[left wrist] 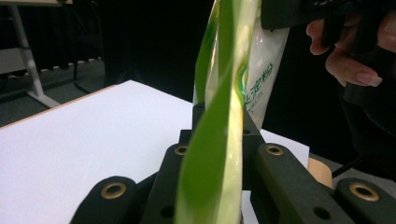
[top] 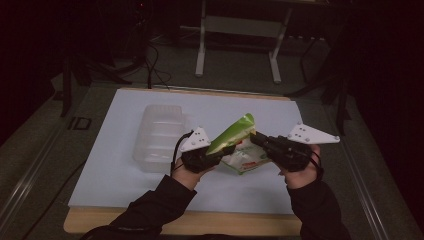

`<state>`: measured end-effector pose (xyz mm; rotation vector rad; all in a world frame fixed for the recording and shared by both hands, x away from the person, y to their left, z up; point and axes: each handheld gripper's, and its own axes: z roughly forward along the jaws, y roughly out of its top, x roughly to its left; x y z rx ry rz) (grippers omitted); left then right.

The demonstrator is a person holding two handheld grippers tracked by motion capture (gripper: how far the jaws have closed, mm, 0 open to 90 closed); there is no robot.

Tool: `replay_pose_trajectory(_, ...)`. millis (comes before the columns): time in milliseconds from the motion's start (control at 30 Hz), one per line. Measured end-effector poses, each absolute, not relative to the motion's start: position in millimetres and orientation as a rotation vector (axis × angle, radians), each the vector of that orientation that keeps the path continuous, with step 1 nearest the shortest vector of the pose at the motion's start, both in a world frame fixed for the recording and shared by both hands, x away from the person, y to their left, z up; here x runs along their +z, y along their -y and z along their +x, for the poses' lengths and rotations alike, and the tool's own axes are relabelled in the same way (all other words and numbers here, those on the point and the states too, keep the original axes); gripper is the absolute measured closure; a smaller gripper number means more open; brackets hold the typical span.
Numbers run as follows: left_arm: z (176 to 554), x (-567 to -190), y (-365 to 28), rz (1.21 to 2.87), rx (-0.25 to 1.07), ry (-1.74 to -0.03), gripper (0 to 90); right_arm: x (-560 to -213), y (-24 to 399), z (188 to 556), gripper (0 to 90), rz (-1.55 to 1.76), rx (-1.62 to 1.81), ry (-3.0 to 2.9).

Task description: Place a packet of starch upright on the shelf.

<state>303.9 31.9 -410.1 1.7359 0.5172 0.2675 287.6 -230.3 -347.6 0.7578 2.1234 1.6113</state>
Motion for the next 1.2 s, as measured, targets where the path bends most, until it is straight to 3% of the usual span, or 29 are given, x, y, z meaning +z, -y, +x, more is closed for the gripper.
replay_pose_trajectory(467,307,-377,-41,1.816,0.300,-0.415,85.2,-342,239,282,83.5,0.704,1.669,-2.061)
replay_pose_trajectory(600,306,-371,-46,1.815,0.314,-0.417,85.2,-340,248,276,67.3,0.702,1.752,-1.997)
replay_pose_trajectory(700,307,-366,-52,1.805,0.313,-0.426,85.3,-345,255,272,50.1,0.703,1.739,-1.971)
replay_pose_trajectory(767,309,-360,-58,1.805,0.331,-0.421,85.3,-351,258,272,44.9,0.735,1.712,-1.995)
replay_pose_trajectory(933,318,-345,-73,1.805,0.350,-0.397,85.2,-370,272,269,42.5,0.834,1.689,-1.961)
replay_pose_trajectory(1067,330,-334,-89,1.795,0.375,-0.309,85.2,-382,282,270,20.9,0.890,1.719,-1.945)
replay_pose_trajectory(1167,338,-325,-102,1.810,0.388,-0.268,85.2,-393,286,270,12.8,0.902,1.718,-1.955)
replay_pose_trajectory(1200,341,-323,-105,1.812,0.388,-0.269,85.2,-397,287,270,14.0,0.902,1.710,-1.957)
